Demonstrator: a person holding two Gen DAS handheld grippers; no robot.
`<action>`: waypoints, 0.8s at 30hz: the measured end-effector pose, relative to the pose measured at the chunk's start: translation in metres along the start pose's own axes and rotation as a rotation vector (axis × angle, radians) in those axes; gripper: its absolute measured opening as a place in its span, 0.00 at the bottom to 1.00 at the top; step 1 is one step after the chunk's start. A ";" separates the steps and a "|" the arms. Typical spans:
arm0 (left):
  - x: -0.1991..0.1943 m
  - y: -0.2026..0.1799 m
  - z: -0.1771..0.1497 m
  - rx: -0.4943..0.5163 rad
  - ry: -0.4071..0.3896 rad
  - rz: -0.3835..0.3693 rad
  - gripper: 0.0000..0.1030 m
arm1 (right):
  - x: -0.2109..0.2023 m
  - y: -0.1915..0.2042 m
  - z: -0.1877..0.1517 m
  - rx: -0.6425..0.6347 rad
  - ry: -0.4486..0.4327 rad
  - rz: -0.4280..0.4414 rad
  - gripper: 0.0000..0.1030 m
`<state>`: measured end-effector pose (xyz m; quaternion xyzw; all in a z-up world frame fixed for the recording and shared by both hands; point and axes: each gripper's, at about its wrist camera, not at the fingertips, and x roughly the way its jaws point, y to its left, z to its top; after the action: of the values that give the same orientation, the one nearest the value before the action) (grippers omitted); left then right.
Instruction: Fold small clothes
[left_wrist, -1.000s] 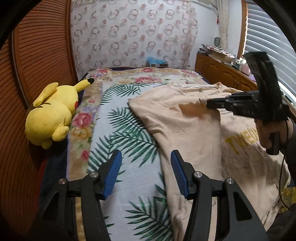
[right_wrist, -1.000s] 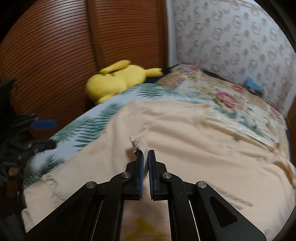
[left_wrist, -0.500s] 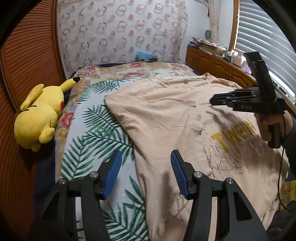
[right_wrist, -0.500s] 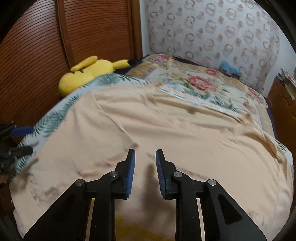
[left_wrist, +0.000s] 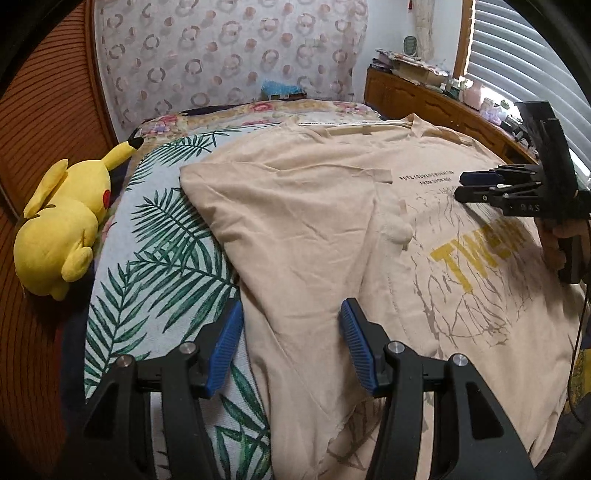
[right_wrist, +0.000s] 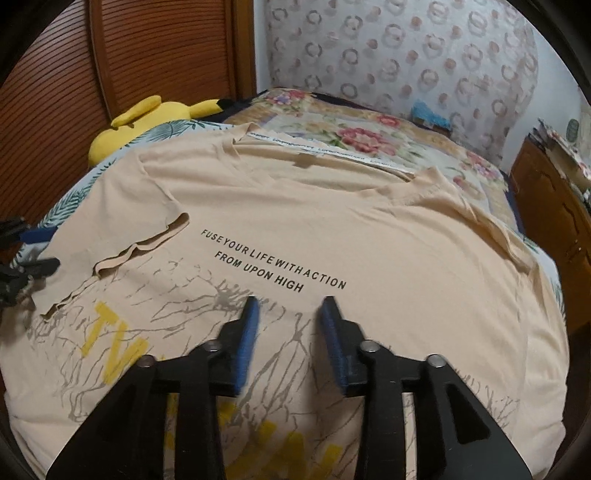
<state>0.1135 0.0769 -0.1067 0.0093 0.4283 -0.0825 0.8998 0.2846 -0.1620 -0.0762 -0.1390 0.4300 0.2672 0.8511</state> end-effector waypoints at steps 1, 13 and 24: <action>0.000 0.000 0.000 -0.001 -0.001 -0.002 0.53 | 0.000 0.000 -0.001 0.003 -0.002 0.019 0.52; 0.001 -0.002 0.001 0.009 -0.002 -0.008 0.58 | -0.005 0.004 -0.009 -0.014 0.009 -0.020 0.74; 0.001 -0.003 0.001 0.013 0.000 -0.009 0.61 | -0.091 -0.070 -0.059 0.135 -0.087 -0.136 0.69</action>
<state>0.1146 0.0740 -0.1072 0.0132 0.4275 -0.0893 0.8995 0.2413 -0.2772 -0.0368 -0.0984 0.3994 0.1849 0.8925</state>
